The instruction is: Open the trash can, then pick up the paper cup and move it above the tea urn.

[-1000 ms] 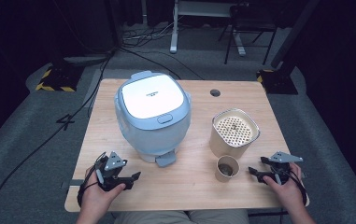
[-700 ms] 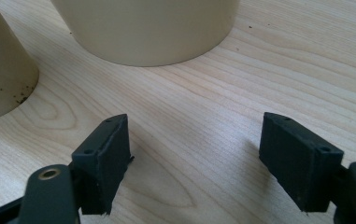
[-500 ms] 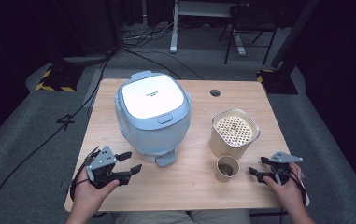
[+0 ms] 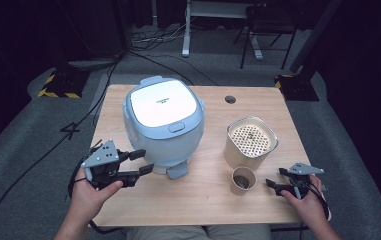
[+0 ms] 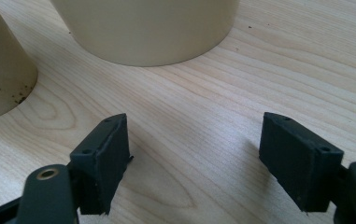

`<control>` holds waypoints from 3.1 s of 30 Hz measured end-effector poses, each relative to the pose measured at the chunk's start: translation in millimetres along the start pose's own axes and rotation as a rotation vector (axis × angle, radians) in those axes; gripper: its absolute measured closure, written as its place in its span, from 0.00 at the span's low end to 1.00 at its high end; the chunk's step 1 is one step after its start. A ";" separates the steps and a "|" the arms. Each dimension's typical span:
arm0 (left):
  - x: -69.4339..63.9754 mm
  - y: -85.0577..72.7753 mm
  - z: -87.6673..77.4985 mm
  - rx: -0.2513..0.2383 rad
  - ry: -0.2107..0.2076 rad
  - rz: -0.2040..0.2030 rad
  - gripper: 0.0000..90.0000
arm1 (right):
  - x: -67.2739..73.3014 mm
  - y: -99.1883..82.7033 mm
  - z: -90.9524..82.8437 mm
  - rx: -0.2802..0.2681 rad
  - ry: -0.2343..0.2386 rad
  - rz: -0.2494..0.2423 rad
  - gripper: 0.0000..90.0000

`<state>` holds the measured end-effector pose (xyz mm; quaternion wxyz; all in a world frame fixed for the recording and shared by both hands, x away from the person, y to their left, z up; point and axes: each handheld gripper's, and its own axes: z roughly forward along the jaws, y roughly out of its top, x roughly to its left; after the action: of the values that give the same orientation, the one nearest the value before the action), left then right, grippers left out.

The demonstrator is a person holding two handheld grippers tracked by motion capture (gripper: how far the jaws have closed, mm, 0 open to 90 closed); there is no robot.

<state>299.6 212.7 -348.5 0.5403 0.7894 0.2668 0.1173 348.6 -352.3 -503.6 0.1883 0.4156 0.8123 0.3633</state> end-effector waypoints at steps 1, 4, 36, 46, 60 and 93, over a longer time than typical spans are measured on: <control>-0.2 3.4 0.0 -0.005 -0.001 0.002 0.50 | -0.1 0.0 0.0 -0.001 0.000 -0.001 0.27; -0.3 13.4 0.4 -0.020 -0.031 0.019 0.51 | -0.1 0.0 0.0 -0.001 0.000 -0.001 0.27; 32.4 87.3 45.4 -0.136 -0.095 0.046 0.81 | -1.7 -0.3 -0.7 0.001 0.017 -0.008 0.28; 26.1 91.3 62.1 -0.005 -0.058 0.092 0.99 | -2.5 -0.4 -0.7 0.000 0.024 -0.013 0.28; 12.6 98.3 63.6 0.093 0.003 0.158 1.00 | -2.3 -0.5 -0.8 0.000 0.022 -0.015 0.28; -26.1 -0.1 24.1 0.050 -0.104 0.127 0.37 | -1.7 -1.4 -2.1 0.002 0.027 -0.021 0.28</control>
<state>289.3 179.4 -355.2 0.5251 0.8230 0.1905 0.1036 347.6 -355.0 -503.3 0.1810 0.4024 0.8194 0.3660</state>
